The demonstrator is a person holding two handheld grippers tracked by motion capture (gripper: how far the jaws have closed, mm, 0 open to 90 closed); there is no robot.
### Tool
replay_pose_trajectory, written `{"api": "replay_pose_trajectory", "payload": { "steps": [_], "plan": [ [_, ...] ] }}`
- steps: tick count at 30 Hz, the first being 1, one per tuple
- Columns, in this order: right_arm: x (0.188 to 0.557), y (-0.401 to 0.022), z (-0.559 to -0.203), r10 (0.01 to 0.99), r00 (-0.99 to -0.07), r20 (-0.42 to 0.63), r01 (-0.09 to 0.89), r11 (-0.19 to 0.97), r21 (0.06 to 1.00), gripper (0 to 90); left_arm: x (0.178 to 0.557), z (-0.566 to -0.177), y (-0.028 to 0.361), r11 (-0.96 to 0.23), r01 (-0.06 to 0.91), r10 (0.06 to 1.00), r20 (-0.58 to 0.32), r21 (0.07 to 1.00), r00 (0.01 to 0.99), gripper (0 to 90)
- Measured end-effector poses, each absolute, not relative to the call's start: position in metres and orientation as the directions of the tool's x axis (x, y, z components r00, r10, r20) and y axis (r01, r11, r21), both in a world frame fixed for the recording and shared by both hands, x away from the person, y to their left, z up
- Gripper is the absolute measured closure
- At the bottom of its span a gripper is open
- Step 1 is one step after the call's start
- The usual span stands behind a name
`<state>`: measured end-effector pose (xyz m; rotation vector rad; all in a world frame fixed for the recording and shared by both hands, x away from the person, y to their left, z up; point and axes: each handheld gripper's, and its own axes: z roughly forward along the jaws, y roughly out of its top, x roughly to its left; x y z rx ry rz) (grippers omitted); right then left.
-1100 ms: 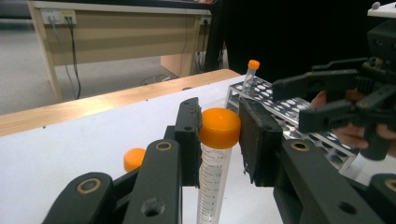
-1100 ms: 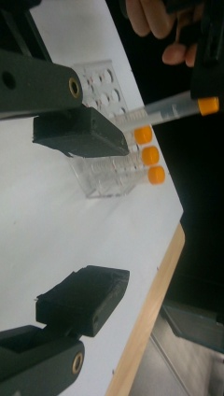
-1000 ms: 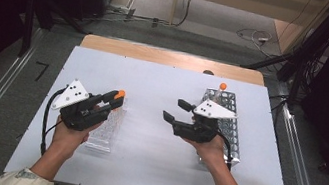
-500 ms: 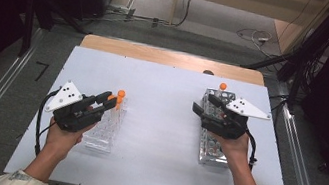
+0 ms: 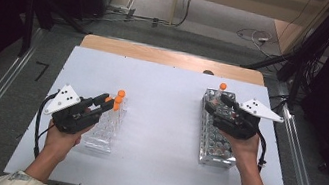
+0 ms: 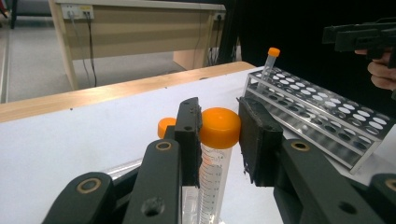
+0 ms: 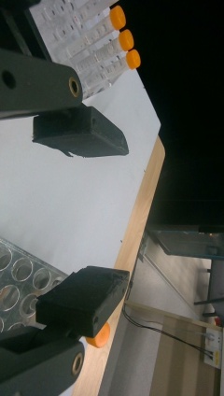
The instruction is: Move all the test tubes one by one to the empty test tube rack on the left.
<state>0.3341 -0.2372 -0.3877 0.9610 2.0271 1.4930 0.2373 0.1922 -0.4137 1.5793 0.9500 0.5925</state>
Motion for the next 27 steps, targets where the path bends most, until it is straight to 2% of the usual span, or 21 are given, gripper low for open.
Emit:
{"api": "replay_pose_trajectory", "payload": {
  "steps": [27],
  "plan": [
    [0.336,-0.240,-0.389,0.755,-0.654,0.054,0.275,0.171,0.946,32.4,0.235,-0.436,0.183,-0.099,0.257,0.840,-0.058,0.961,0.540,68.9]
  ]
}}
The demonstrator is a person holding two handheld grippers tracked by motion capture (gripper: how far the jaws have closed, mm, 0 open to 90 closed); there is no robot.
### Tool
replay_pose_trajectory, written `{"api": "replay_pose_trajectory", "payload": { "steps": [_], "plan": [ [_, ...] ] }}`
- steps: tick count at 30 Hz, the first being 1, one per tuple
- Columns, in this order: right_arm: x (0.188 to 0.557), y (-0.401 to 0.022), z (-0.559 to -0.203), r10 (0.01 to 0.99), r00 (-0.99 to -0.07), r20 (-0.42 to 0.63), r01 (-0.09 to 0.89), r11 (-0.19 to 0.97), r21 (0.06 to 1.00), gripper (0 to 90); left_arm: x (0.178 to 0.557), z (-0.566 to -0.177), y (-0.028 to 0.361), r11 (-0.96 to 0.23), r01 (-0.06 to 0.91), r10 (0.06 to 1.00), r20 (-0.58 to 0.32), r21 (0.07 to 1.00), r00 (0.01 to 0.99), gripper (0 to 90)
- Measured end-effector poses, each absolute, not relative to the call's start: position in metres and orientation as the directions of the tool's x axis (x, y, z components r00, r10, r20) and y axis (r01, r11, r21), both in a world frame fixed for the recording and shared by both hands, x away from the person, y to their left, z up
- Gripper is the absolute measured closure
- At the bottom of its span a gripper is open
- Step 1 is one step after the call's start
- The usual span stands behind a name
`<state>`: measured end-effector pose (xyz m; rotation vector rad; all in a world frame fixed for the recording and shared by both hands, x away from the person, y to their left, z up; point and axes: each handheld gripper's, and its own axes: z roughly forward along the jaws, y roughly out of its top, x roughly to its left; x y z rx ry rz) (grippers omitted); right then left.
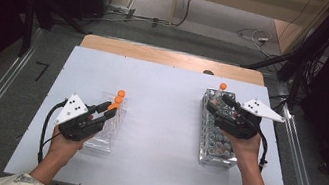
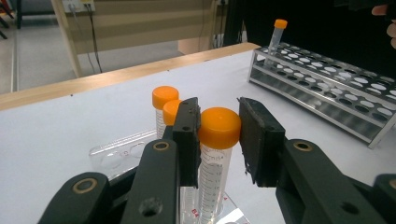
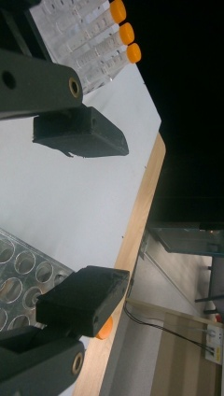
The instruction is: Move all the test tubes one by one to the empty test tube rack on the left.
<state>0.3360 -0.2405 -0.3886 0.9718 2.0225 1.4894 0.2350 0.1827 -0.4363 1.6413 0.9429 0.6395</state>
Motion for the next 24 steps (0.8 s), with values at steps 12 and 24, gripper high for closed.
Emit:
{"api": "replay_pose_trajectory", "payload": {
  "steps": [12,24],
  "plan": [
    [0.338,-0.244,-0.390,0.766,-0.641,0.050,0.276,0.169,0.946,32.4,0.236,-0.435,0.185,-0.072,0.269,0.840,-0.088,0.960,0.536,49.7],
    [0.355,-0.269,-0.401,0.834,-0.552,0.012,0.283,0.173,0.943,32.5,0.236,-0.433,0.185,-0.014,0.267,0.878,-0.116,0.964,0.464,23.0]
  ]
}}
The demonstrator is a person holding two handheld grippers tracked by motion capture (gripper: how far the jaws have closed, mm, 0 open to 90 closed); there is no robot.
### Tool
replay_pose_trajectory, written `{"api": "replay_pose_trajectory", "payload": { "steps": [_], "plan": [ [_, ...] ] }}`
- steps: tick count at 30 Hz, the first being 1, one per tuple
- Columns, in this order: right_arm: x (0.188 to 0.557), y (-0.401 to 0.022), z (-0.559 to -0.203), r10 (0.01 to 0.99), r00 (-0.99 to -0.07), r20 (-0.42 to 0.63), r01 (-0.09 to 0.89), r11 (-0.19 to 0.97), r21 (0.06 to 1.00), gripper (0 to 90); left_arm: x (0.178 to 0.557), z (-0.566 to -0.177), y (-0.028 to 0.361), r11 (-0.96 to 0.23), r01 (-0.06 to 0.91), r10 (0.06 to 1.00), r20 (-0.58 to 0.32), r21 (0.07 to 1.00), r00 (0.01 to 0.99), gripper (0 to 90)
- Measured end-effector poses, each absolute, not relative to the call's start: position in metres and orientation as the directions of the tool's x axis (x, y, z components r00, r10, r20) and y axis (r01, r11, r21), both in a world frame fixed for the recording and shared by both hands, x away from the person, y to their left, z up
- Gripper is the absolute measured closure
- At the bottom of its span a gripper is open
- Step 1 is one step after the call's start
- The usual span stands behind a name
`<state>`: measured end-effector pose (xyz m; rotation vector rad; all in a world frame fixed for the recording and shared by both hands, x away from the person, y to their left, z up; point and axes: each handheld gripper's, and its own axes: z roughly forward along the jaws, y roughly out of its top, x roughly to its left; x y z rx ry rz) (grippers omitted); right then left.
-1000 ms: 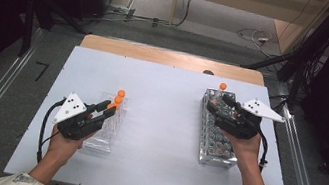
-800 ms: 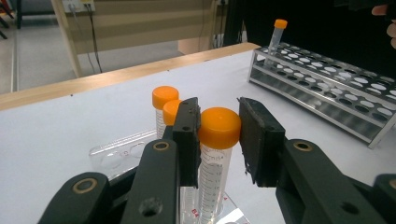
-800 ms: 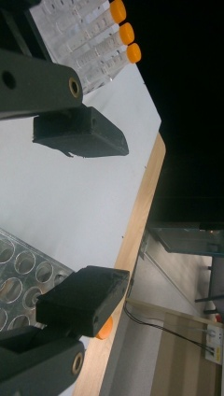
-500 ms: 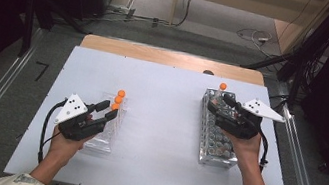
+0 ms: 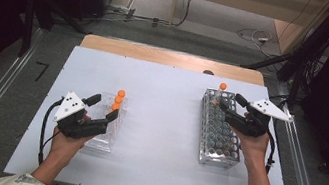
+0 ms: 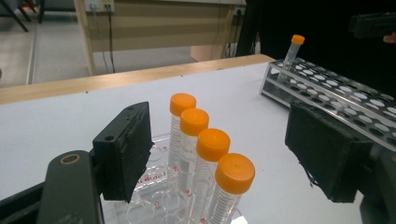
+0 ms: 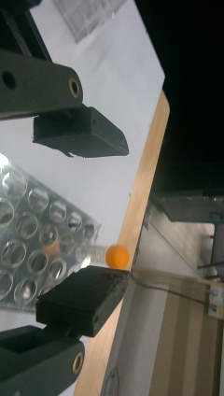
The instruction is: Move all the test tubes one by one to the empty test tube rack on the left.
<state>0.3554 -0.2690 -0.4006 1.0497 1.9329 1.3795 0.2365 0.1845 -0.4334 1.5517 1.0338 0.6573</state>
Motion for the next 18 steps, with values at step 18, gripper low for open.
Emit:
{"api": "replay_pose_trajectory", "payload": {
  "steps": [18],
  "plan": [
    [0.415,-0.287,-0.439,0.828,-0.560,-0.012,0.294,0.212,0.932,34.2,0.237,-0.432,0.185,0.007,0.254,0.886,-0.124,0.967,0.446,22.9]
  ]
}}
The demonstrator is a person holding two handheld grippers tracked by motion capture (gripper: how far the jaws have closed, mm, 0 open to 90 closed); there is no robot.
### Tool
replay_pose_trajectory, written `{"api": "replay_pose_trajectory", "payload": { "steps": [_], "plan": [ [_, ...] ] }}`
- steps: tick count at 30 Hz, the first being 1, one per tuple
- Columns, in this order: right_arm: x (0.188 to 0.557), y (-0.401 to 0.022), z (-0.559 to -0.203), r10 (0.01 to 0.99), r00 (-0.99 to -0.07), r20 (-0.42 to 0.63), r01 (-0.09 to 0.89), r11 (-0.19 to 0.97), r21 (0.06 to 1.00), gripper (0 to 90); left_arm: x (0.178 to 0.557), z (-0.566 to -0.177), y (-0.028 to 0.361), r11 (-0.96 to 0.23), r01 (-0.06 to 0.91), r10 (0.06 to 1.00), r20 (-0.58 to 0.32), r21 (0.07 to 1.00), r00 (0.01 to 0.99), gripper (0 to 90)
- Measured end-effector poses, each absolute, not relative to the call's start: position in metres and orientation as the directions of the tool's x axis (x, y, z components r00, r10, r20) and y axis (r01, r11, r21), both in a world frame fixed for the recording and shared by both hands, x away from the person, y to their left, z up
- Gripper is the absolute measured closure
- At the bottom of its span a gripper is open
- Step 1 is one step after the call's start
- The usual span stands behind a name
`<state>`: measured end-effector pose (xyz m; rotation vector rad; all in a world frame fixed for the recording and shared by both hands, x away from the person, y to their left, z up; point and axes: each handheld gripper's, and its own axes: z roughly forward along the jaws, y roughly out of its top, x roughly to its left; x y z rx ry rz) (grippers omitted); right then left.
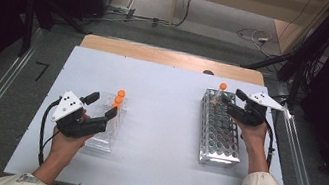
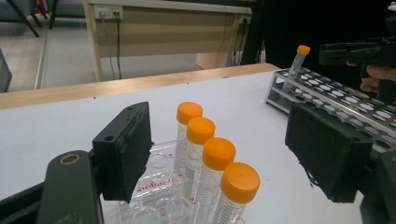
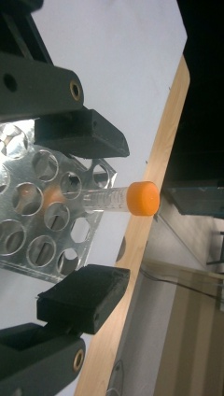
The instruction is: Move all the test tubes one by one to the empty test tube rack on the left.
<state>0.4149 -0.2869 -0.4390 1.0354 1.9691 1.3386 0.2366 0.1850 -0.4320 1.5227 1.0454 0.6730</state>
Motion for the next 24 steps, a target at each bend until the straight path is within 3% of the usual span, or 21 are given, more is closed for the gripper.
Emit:
{"api": "replay_pose_trajectory", "payload": {
  "steps": [13,24],
  "plan": [
    [0.438,-0.279,-0.443,0.810,-0.586,-0.028,0.324,0.266,0.908,36.3,0.238,-0.432,0.187,0.012,0.266,0.889,-0.132,0.964,0.439,19.6],
    [0.453,-0.272,-0.442,0.788,-0.613,-0.059,0.333,0.325,0.885,44.7,0.239,-0.432,0.187,0.010,0.268,0.891,-0.130,0.963,0.435,19.5]
  ]
}}
